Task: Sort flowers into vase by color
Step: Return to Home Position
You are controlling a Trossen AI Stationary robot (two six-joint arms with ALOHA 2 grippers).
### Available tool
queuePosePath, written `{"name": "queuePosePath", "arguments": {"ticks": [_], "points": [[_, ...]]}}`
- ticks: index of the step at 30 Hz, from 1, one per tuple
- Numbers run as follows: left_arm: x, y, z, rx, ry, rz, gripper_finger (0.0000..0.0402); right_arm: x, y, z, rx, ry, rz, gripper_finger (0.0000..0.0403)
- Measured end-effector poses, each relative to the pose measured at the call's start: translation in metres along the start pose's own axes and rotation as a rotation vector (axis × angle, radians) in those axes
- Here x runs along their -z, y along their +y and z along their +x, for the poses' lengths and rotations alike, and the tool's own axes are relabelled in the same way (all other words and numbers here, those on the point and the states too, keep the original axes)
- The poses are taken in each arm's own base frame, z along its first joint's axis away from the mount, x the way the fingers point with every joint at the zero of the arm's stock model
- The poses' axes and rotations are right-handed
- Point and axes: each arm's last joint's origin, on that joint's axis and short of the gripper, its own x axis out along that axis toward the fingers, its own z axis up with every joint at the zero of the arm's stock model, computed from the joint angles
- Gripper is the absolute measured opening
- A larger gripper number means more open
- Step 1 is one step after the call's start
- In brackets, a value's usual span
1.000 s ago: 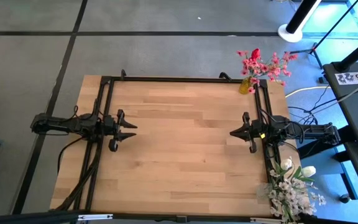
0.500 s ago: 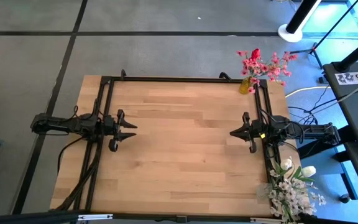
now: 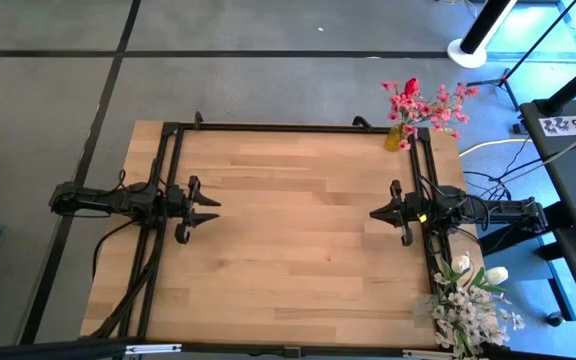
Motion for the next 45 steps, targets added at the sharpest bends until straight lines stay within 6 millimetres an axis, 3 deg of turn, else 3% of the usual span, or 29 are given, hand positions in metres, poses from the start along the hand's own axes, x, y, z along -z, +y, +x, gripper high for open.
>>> {"name": "queuePosePath", "arguments": {"ticks": [25, 30, 45], "points": [[0.0, 0.0, 0.0, 0.0, 0.0, 0.0, 0.0144, 0.001, 0.0, 0.0, -0.001, 0.001, 0.0, 0.0021], [-0.001, 0.0, 0.0, 0.001, -0.002, 0.0, 0.0144, 0.008, -0.004, 0.006, 0.097, -0.043, -0.003, 0.0021], [-0.001, 0.0, 0.0, 0.001, -0.001, 0.0, 0.0144, 0.011, -0.004, 0.008, 0.095, -0.016, -0.001, 0.0021]]}}
